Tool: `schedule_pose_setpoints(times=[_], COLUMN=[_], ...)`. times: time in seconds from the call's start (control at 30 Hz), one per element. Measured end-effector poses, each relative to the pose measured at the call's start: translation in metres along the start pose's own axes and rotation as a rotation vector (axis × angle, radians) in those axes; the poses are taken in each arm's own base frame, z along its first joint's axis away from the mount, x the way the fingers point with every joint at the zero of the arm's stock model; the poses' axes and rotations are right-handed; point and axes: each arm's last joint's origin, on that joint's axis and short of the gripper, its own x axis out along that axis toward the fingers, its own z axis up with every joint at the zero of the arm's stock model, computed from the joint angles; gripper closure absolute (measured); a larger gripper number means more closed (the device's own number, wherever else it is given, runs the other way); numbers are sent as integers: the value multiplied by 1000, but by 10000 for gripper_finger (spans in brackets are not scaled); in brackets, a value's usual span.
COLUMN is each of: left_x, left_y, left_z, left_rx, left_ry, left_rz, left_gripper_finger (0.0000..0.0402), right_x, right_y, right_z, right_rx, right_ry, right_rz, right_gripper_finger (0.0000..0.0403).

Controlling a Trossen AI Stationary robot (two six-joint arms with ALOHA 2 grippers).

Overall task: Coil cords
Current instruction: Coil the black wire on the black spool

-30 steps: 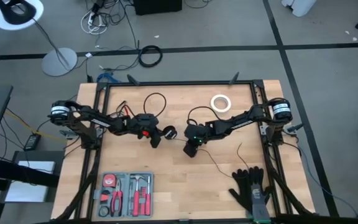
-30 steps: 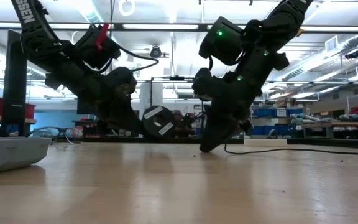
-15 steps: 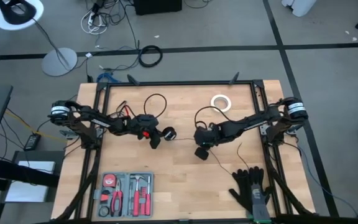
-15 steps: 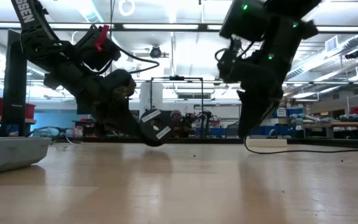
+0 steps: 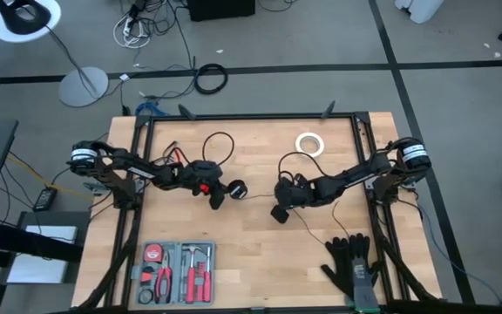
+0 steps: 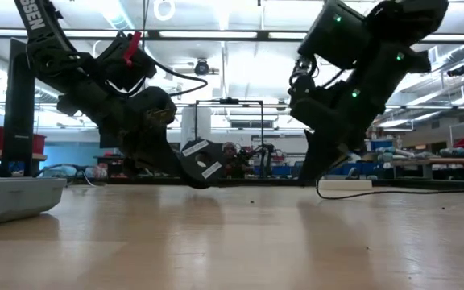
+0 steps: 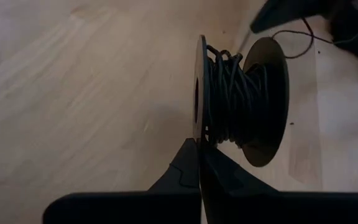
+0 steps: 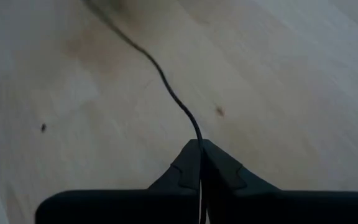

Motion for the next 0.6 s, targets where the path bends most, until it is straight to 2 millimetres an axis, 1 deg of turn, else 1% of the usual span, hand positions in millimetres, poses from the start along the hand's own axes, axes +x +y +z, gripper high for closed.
schedule_pose_setpoints(times=[0.07,0.17,0.27,0.37,0.47,0.6], left_x=[0,1,1,1,1,2], left_y=[-2,-5,-6,-6,-6,-8], left_z=[-1,-4,-7,-8,-7,-2], left_rx=[18,28,34,32,33,33], left_ry=[5,21,41,35,15,-9], left_rz=[-6,-15,-14,13,37,48], left_gripper_finger=[402,402,402,402,402,402], right_x=[1,1,-3,-6,-11,-10], right_y=[-3,-7,-6,-3,3,6], right_z=[4,11,24,40,64,82], right_rx=[36,38,22,15,19,4], right_ry=[-14,-24,-50,-110,-224,-311], right_rz=[-7,-14,27,105,216,276], right_gripper_finger=[398,400,401,401,401,402])
